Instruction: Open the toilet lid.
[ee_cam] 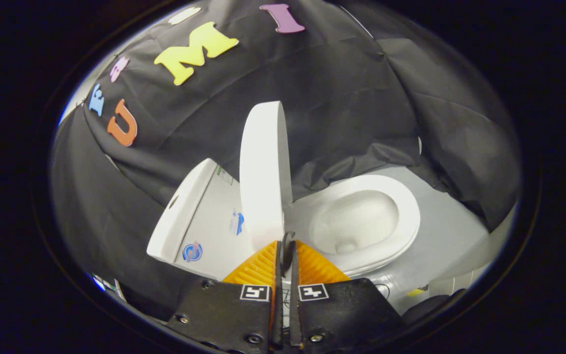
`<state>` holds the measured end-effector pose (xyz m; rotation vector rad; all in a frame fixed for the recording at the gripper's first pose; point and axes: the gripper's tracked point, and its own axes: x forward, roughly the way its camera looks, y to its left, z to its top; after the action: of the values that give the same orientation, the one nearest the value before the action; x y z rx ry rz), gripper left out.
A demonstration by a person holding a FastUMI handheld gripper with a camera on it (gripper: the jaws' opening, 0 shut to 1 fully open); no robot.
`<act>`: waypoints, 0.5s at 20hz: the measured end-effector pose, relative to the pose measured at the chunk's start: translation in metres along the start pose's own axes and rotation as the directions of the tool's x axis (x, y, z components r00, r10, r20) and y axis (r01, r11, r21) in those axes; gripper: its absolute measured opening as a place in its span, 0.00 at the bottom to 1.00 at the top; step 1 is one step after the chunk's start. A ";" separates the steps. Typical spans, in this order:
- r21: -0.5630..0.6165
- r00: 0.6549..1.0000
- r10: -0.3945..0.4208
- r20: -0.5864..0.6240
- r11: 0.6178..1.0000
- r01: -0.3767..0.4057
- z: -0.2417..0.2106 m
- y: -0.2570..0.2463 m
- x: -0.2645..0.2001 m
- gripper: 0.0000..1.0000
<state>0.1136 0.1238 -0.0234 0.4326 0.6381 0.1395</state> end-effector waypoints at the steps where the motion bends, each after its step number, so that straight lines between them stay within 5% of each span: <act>1: -0.012 1.000 -0.007 0.001 1.000 0.007 -0.001 0.005 0.000 0.08; 10: -0.101 0.999 -0.043 0.013 0.994 0.044 -0.007 0.041 0.005 0.08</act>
<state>0.1136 0.1647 -0.0131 0.3210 0.6262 0.1271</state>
